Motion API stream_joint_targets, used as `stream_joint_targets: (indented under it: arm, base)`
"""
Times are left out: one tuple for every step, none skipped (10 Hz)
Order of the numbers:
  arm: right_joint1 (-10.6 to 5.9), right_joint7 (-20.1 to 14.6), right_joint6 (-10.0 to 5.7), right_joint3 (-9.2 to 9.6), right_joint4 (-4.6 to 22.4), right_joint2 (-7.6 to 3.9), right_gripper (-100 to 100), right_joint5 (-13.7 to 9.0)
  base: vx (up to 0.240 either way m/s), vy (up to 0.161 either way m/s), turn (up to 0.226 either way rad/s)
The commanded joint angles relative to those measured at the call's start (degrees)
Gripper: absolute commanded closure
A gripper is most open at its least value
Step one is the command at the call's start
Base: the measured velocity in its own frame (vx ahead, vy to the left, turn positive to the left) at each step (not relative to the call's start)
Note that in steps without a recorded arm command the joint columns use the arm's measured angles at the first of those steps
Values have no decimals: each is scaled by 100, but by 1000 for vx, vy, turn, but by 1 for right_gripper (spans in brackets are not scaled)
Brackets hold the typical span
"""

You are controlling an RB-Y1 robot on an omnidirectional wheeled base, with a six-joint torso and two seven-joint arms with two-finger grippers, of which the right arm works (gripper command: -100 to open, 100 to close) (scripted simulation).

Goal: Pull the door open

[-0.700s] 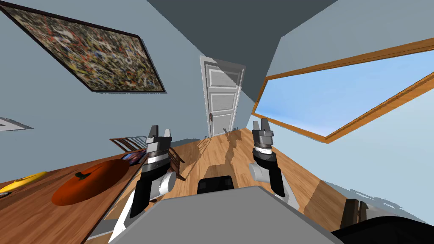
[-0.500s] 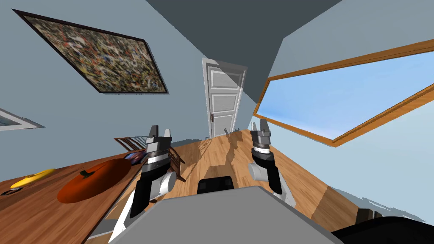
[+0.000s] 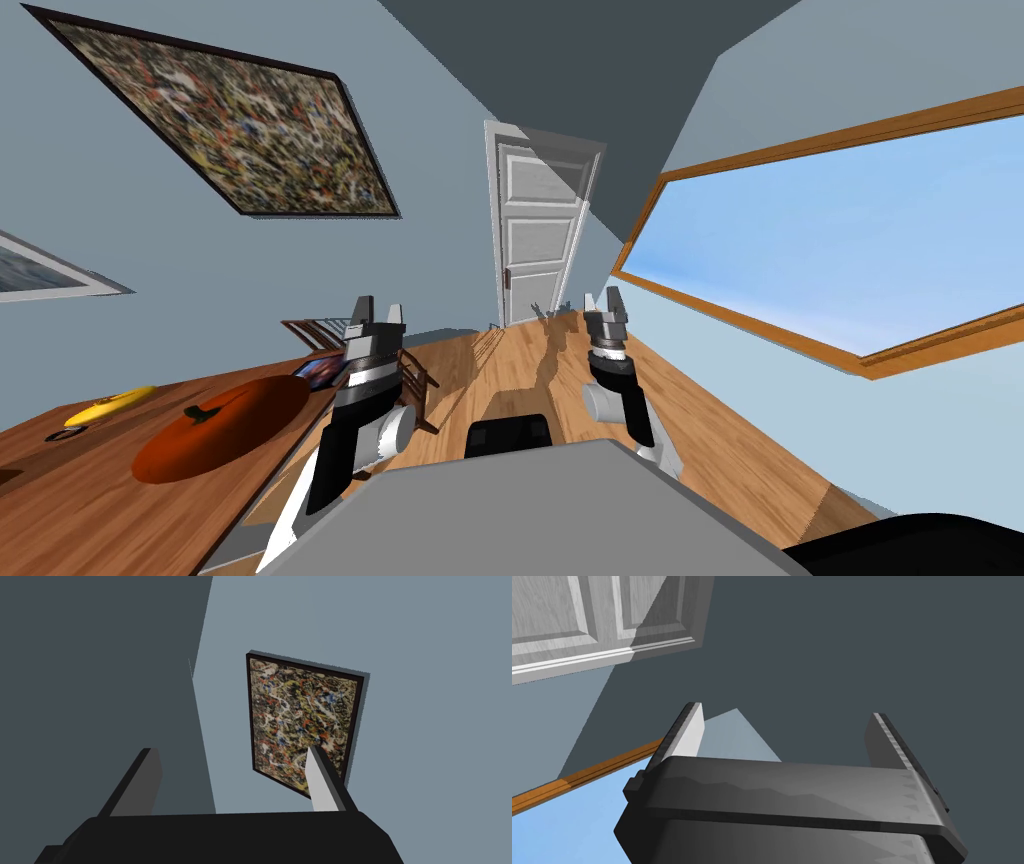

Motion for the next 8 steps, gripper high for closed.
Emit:
stream_joint_targets:
  arm:
    - [-19, -167, -65, 0, 178, -38, -100, -92]
    - [-45, -260, -85, 2, 281, -57, -100, -145]
    - [-71, -353, -105, 3, 383, -76, -100, -198]
    - [-97, -446, -124, 5, 486, -94, -100, -250]
    - [-123, -539, -144, 7, 589, -113, -100, -303]
    - [-154, -647, -167, 9, 708, -131, -100, -364]
    - [-184, -755, -190, 11, 827, -148, -100, -425]
    - [-214, -863, -213, 13, 947, -166, -100, -487]
  base:
    - [110, 8, 79]
    - [102, -4, 106]
    - [94, -3, 96]
    - [94, -1, 72]
    - [79, -9, 98]
    - [78, -22, 114]
    - [106, -1, 120]
    - [113, 11, 93]
